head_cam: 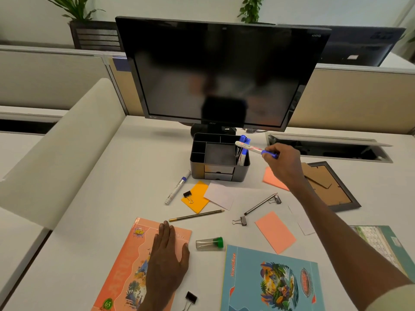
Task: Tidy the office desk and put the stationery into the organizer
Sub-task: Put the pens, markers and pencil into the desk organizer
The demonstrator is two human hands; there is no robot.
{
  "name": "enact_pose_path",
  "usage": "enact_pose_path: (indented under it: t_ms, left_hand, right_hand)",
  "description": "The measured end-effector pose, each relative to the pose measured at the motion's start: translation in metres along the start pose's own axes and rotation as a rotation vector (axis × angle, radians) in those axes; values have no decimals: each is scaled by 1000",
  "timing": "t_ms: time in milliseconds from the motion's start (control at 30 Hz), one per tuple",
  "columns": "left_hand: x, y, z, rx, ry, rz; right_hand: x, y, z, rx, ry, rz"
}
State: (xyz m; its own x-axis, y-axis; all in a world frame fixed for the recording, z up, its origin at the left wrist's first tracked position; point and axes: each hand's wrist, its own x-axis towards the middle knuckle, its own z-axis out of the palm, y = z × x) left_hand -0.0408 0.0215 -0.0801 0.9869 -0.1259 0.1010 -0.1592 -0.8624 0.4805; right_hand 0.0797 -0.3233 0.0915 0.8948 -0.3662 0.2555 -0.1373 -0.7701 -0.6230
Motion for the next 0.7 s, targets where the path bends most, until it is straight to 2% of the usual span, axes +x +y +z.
enact_pose_path:
  t_ms: [400,600,700]
  left_hand:
    - [0,-2,1,0,-8,-4]
    - [0,-2,1,-3,-6,-1]
    - [0,-2,0,-9,-8,2]
  right_hand:
    - [32,-24,19,-159,-91,-16]
    - [49,-42,37,-252,-223,12]
    - [51,-44,45,-224,-198,5]
